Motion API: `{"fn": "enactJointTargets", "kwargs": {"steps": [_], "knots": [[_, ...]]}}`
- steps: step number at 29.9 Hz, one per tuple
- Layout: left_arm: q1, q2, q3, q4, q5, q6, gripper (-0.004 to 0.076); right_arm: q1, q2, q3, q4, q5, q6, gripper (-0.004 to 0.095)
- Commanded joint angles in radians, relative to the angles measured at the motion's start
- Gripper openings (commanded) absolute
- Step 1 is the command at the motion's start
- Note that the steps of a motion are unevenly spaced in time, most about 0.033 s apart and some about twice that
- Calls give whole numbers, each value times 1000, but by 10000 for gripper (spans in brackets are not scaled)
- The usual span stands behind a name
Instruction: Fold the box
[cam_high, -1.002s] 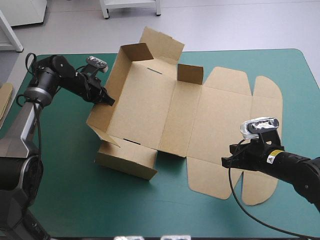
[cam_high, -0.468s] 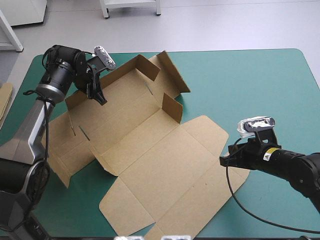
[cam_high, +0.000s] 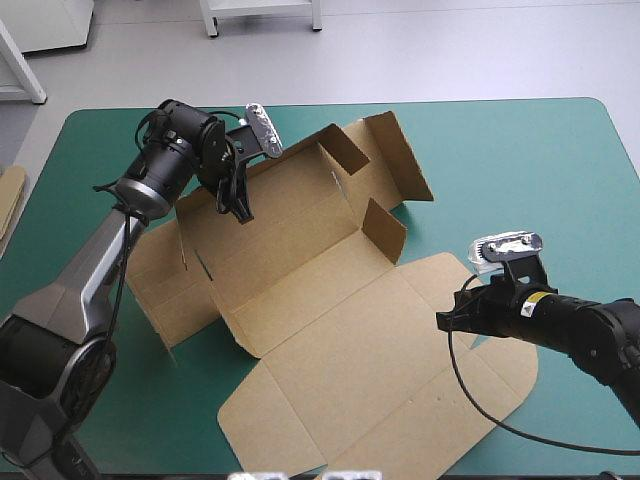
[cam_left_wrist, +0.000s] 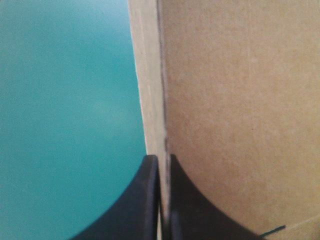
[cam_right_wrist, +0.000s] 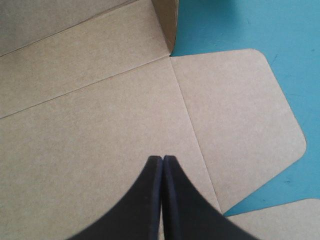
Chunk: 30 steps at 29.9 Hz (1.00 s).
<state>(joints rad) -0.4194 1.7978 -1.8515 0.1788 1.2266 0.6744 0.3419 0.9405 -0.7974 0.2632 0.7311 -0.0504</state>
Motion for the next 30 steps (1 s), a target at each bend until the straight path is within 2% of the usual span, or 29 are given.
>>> {"fn": "enactJointTargets", "kwargs": {"steps": [1, 11, 16, 21, 30], "knots": [[-5, -56, 11, 82, -28, 1, -9, -4, -8, -35, 0, -52, -11, -19], [64, -81, 36, 178, -135, -10, -9, -4, -8, -35, 0, -50, -11, -19], [70, -86, 36, 81, -146, 54, -9, -4, -8, -35, 2, -44, -11, -19], [69, -86, 36, 110, -266, 66, -9, -4, -8, -35, 4, -42, -15, -19], [-43, -100, 73, 102, -252, 66, -9, -4, -8, -35, -15, -35, -20, -19]]}}
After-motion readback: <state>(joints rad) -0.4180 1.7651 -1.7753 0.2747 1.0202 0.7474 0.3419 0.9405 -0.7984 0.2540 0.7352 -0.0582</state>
